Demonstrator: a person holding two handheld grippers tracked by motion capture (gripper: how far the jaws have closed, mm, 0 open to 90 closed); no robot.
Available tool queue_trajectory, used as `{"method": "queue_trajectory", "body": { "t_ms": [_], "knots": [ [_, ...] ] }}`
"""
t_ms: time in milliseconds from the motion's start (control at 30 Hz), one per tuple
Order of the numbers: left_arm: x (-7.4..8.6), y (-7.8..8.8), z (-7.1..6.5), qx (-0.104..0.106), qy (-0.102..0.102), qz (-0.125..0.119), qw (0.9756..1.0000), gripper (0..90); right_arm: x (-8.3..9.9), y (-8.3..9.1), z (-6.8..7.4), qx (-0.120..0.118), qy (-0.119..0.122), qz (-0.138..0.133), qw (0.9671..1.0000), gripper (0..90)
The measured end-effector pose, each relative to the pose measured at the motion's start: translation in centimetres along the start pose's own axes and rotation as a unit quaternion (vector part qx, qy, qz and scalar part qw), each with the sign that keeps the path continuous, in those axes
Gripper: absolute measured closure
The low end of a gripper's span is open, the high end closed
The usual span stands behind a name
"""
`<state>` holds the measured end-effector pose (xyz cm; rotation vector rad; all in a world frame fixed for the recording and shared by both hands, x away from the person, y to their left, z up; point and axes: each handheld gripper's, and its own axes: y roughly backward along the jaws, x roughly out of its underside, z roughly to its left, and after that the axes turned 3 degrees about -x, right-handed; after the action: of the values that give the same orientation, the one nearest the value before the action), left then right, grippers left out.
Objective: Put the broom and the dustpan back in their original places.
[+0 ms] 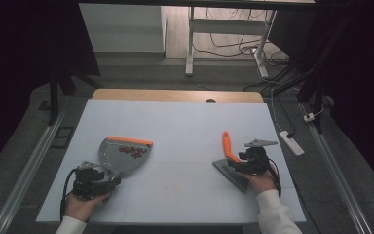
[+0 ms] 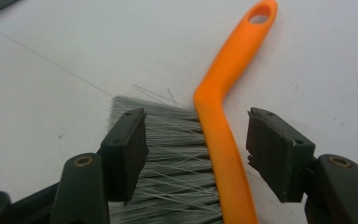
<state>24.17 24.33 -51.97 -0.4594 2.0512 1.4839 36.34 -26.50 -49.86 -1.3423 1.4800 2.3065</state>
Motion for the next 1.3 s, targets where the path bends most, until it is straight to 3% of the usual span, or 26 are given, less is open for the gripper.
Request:
{"method": "queue_trajectory", "body": {
  "t_ms": [200, 400, 567, 667, 1000, 1300],
  "knots": [
    [-0.3, 0.5, -0.2, 0.014, -0.036, -0.016, 0.9991, 31.6, 0.0, 0.5, 0.5, -0.022, 0.024, -0.013, 0.9994, 40.6],
    [-0.8, 0.7, -0.9, 0.031, -0.07, -0.027, 0.9967, 32.8, 0.0, 0.6, 1.3, -0.041, 0.051, -0.016, 0.9977, 41.7],
    [-1.5, 0.3, -1.6, 0.05, -0.102, -0.027, 0.9931, 33.6, 0.0, 0.6, 1.9, -0.054, 0.074, -0.014, 0.9957, 42.0],
    [-2.0, -0.1, -1.8, 0.072, -0.12, -0.021, 0.99, 33.7, 0.1, 0.6, 2.3, -0.062, 0.085, -0.015, 0.9943, 42.4],
    [-3.1, -1.2, -2.0, 0.108, -0.136, -0.003, 0.9849, 33.7, 0.7, 0.8, 3.7, -0.077, 0.114, -0.024, 0.9902, 42.7],
    [-2.8, -1.2, -1.9, 0.118, -0.135, 0.003, 0.9838, 33.9, 1.1, 1.3, 3.8, -0.077, 0.126, -0.035, 0.9885, 43.1]
  ]
}}
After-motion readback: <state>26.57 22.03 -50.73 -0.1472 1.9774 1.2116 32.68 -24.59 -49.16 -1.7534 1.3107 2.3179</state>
